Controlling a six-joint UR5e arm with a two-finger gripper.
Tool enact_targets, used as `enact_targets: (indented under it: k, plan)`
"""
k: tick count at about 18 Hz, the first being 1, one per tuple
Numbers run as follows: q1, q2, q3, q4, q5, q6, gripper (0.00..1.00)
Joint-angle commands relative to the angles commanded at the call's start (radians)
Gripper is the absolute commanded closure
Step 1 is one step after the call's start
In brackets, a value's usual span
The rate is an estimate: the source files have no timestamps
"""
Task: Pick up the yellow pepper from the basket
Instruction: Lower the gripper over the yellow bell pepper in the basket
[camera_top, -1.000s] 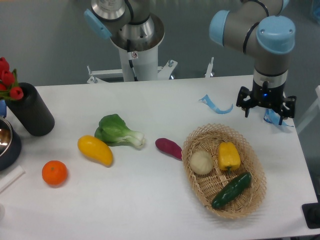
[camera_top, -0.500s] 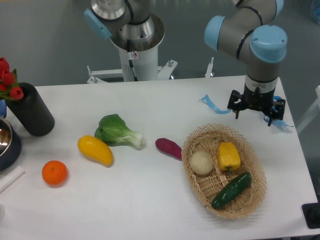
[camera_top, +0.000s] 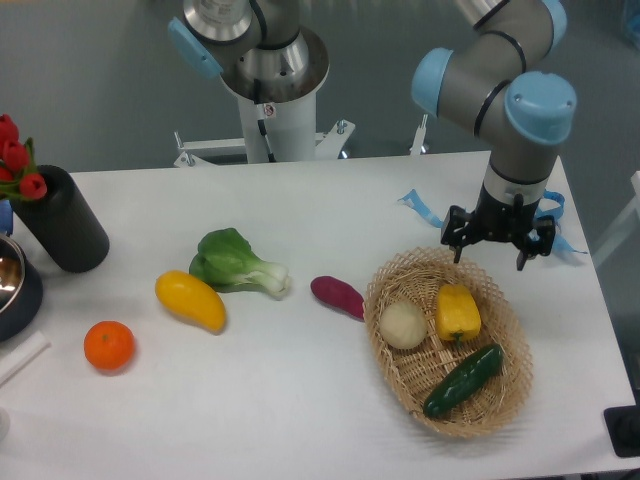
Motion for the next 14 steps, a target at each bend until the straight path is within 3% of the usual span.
enact_targets:
  k: [7,14]
  plan:
    - [-0.038,-0.087,0.023,0.049,-0.025,-0.074,0.00]
    - [-0.040,-0.107,0.012,0.072,-0.020,-0.064,0.00]
